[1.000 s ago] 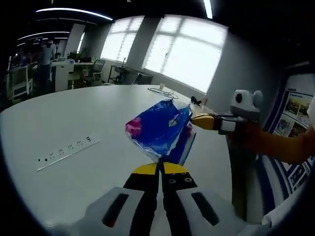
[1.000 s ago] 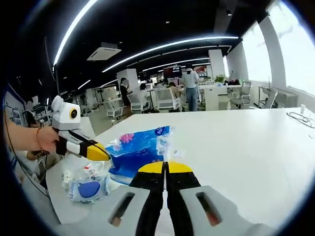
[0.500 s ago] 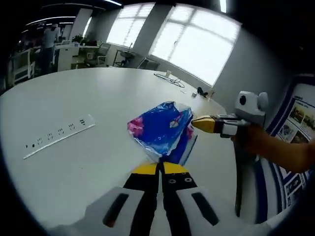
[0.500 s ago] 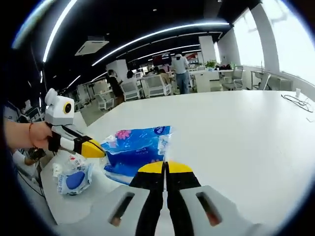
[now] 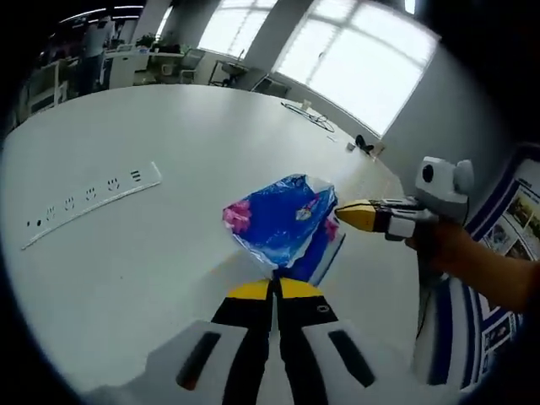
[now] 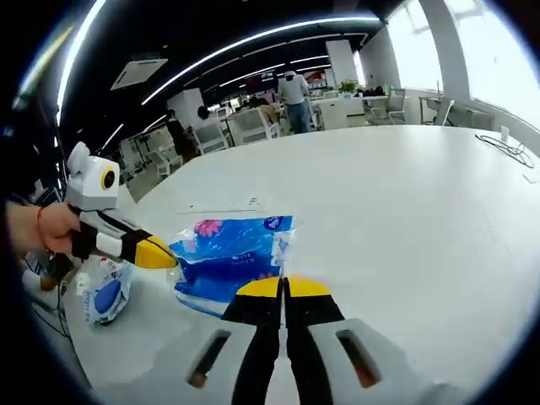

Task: Arrange the tabletop items into an orderly group along one side of the table until the central work area is clear of visible clutter.

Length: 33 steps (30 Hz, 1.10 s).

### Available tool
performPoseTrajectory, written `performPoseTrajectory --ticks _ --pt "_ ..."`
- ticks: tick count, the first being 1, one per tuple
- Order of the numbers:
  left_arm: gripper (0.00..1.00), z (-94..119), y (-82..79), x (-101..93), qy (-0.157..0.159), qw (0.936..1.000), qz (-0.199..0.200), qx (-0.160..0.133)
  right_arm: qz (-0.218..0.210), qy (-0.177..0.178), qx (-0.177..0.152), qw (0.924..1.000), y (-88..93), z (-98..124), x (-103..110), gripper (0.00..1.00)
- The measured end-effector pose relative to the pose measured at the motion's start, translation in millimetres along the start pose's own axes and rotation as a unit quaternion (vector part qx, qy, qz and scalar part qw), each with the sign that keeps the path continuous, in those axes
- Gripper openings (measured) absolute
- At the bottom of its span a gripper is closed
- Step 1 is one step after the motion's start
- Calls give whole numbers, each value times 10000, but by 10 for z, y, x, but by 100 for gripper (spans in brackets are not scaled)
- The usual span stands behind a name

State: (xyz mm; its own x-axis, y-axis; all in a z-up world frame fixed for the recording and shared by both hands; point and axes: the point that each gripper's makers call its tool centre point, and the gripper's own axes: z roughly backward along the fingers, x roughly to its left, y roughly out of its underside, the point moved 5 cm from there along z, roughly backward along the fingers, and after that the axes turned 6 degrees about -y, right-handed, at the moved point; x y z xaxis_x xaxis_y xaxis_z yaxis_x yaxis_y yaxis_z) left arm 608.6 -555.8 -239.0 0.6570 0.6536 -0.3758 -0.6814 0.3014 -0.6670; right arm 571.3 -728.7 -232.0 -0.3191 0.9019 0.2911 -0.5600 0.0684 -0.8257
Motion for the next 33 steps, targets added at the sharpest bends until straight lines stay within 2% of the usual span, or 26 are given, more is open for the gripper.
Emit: performPoseTrajectory --ticks 14,33 --pt "0 -253 135 97 -76 9994 139 300 -187 35 264 9995 214 -165 -145 0" --pt "0 -383 245 166 -139 9976 343 577 -344 99 460 9983 377 -262 -230 0"
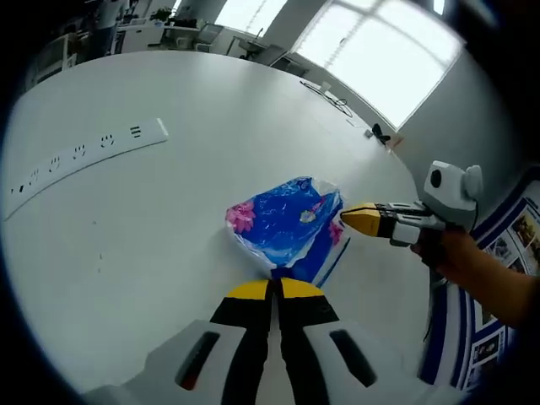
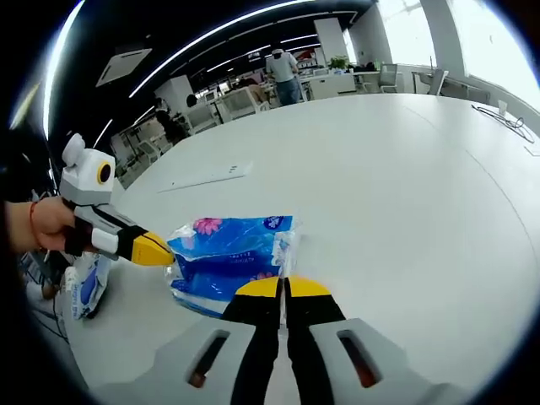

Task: Arrange the tabletop items into an orderly group along one side of the table until the central work area is clear of visible clutter.

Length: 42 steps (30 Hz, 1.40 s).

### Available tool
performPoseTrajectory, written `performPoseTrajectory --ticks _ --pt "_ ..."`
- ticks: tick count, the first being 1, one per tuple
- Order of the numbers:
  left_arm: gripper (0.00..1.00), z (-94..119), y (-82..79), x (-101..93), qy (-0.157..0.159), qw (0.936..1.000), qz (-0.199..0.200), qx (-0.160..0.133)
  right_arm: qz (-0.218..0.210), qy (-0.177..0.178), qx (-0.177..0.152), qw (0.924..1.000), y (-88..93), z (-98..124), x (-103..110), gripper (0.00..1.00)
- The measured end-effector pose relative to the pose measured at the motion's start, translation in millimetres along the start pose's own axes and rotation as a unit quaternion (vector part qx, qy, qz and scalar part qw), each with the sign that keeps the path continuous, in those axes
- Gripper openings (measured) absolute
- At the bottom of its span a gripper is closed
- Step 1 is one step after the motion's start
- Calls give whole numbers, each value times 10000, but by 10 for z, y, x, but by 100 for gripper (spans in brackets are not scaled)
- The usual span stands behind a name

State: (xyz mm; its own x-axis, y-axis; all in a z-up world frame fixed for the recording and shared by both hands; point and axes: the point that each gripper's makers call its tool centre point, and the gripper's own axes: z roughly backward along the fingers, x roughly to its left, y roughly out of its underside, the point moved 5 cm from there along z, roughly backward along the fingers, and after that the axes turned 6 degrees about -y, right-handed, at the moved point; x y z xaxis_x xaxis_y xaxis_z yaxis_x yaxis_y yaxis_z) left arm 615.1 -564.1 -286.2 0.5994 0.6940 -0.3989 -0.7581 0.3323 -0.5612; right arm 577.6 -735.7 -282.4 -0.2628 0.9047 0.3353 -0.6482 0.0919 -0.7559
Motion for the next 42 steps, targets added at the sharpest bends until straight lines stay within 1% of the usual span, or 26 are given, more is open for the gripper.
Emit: performPoseTrajectory --ticks 19,27,34,37,42 --pt "2 -64 8 31 -9 10000 31 33 -41 13 40 10000 16 -68 -17 0" --pt "6 -69 18 42 6 10000 -1 66 -69 14 28 10000 29 -66 -7 3" --pt "12 -58 5 47 -4 10000 -20 45 -66 72 13 10000 26 -43 -34 8" --pt "13 -55 7 45 7 10000 -23 44 -89 66 -16 9999 18 -31 -34 9" --pt "20 -33 -19 32 3 10000 -27 -4 -71 53 -67 9999 -3 -12 -16 13"
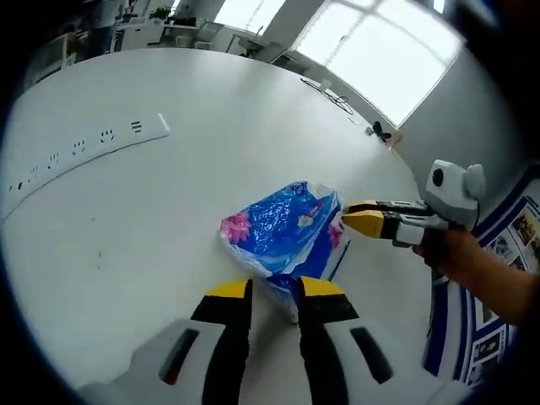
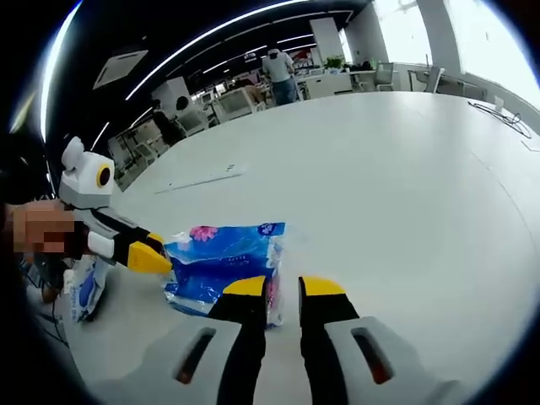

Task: Arrange the tabletop items into an orderly group along one side of the table until the central work area is clear of visible clutter.

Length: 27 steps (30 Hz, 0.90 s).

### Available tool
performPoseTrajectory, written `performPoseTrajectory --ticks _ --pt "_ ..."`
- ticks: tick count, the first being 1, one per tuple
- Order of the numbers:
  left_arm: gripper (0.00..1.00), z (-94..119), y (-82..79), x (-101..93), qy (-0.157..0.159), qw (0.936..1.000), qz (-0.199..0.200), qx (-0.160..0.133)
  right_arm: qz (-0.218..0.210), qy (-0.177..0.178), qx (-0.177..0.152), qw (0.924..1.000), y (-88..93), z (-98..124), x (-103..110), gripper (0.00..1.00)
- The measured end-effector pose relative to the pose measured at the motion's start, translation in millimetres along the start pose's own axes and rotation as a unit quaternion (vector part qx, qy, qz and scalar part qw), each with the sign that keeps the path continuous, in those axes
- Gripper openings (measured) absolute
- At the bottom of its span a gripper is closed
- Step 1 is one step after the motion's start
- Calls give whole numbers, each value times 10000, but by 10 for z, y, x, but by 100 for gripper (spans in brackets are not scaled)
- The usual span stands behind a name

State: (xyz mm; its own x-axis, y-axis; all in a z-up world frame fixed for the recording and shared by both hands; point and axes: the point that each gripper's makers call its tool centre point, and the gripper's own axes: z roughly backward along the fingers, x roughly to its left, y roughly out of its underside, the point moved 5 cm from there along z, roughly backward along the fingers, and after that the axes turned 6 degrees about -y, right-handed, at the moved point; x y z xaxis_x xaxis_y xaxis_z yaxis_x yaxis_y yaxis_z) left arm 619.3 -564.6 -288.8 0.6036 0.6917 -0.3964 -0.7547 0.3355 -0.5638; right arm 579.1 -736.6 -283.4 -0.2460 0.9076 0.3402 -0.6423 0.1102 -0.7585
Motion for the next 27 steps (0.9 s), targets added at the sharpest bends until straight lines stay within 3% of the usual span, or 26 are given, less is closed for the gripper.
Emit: performPoseTrajectory --ticks 5,27 --pt "22 37 0 16 -23 10000 8 6 15 -4 -59 10000 -38 21 22 16" --pt "47 352 -169 -99 18 9991 -173 -397 139 -22 -410 9991 -256 239 176 29"
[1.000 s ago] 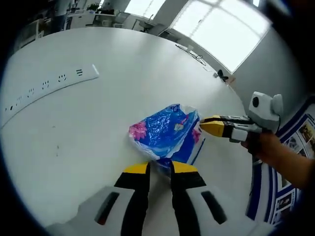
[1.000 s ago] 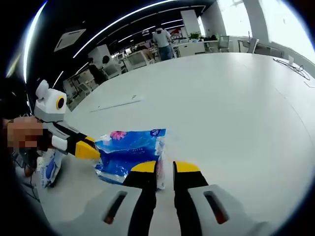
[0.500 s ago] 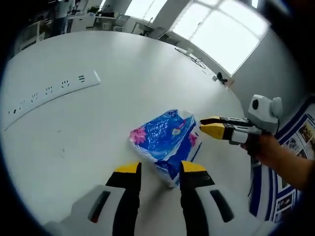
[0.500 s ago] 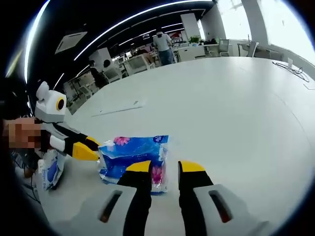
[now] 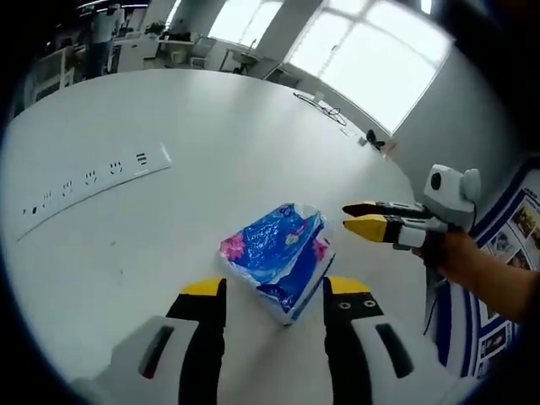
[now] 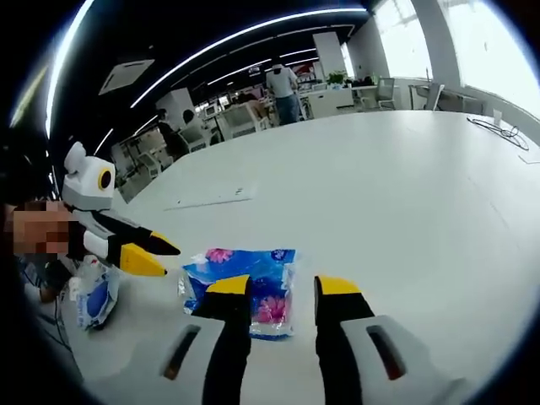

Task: Arrange the tabletop items into an orderly group along one side of the table until the central work area is clear of visible clutter.

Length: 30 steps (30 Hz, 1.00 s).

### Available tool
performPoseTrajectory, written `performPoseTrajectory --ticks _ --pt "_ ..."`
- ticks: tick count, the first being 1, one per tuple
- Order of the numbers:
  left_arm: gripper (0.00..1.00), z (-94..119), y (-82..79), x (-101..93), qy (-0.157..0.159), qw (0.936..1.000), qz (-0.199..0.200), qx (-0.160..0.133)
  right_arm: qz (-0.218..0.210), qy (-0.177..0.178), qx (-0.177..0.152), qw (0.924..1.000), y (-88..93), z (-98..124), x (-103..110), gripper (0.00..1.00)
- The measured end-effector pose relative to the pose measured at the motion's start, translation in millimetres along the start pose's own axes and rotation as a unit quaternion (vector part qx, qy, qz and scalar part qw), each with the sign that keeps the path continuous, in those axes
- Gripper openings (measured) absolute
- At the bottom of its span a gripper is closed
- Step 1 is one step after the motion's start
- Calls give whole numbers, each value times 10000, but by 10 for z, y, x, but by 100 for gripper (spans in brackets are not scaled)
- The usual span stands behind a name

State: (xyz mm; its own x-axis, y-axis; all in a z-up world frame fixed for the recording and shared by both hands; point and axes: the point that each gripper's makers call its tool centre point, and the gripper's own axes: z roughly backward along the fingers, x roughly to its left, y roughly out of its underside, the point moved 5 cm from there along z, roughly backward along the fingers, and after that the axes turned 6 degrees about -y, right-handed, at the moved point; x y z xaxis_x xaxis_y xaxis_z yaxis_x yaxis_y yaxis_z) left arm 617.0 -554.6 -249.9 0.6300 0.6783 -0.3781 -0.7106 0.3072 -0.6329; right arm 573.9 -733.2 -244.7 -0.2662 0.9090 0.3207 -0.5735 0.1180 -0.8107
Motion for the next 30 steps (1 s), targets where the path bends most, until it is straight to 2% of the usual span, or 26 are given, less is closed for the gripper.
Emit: performPoseTrajectory --ticks 12,20,30 --pt "60 325 -200 -76 1 9989 -175 -431 127 -219 -288 9993 -223 147 252 35" --pt "64 578 -348 -168 -3 9968 -308 -743 216 -389 -508 9977 -382 246 454 39" --pt "69 909 -441 -205 -54 9941 -378 -1020 329 -577 -598 9960 -473 333 662 43"
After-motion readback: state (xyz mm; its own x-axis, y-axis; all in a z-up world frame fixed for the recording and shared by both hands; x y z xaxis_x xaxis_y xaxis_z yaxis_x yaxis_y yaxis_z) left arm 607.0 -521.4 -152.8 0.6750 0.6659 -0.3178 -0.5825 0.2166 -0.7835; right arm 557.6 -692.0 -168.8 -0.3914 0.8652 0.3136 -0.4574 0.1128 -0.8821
